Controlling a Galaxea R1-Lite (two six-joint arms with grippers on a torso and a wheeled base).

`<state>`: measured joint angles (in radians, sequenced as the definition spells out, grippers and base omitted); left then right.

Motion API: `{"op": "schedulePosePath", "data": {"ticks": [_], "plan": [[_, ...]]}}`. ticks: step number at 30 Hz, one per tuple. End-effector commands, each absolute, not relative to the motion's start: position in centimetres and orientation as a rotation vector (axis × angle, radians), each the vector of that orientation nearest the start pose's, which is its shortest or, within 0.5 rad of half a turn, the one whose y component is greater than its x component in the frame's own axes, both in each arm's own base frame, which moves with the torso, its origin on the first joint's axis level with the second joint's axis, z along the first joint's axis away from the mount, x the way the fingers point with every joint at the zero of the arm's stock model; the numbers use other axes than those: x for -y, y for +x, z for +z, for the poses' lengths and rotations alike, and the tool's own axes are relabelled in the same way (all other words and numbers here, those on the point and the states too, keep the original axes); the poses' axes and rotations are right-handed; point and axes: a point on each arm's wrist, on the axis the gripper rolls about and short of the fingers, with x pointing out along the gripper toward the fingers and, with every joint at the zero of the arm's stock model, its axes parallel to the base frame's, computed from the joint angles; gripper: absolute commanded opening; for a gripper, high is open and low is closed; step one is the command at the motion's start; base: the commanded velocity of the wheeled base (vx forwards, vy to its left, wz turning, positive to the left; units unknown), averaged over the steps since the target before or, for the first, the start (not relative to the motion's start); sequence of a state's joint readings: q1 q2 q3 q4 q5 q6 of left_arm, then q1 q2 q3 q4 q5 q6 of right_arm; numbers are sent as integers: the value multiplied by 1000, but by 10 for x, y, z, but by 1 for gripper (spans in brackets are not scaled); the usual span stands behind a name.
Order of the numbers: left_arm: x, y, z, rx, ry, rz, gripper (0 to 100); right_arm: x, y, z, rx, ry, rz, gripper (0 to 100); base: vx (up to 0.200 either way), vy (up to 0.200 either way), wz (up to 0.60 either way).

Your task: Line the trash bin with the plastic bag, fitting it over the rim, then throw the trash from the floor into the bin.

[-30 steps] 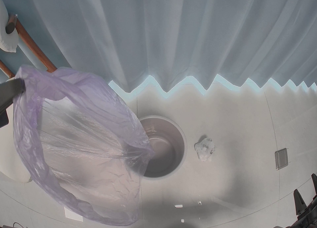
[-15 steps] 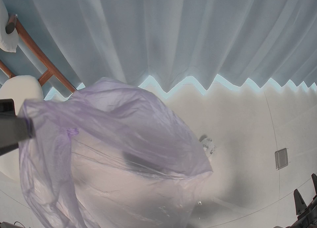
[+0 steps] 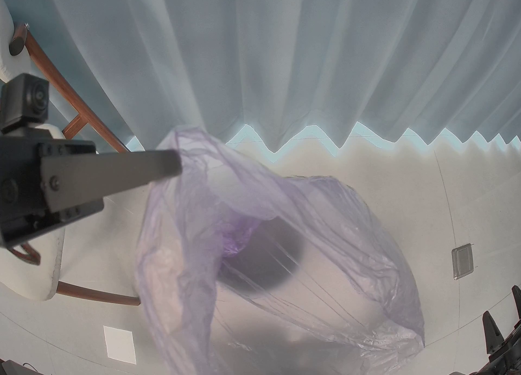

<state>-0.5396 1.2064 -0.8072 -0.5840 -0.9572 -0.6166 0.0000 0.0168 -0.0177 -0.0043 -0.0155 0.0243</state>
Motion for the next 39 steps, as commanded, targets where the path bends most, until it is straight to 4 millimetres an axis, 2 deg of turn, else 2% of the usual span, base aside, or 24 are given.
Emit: {"op": "schedulePosePath", "data": {"ticks": [1,8,10,16,22,26,31,39], "plan": [[108,181,279,-316,-477,-1391,0,0,-23,76,5,25,-15,100,0,0,0],[83,218,255,-271,-489,-1231,0,0,-23,76,5,25,-15,100,0,0,0],[74,232,242,-252,-491,-1179,0,0,-23,76,5,25,-15,100,0,0,0],[58,248,224,-207,-489,-1114,0,0,-23,76,5,25,-15,100,0,0,0],[50,246,221,-211,-499,-1081,0,0,-23,76,5,25,-15,100,0,0,0],[42,235,219,-205,-501,-1052,0,0,-23,76,5,23,-15,100,0,0,0],[36,227,203,-249,-523,-1011,0,0,-23,76,5,23,-15,100,0,0,0],[42,227,200,-270,-528,-1034,0,0,-23,76,5,23,-15,100,0,0,0]]}}
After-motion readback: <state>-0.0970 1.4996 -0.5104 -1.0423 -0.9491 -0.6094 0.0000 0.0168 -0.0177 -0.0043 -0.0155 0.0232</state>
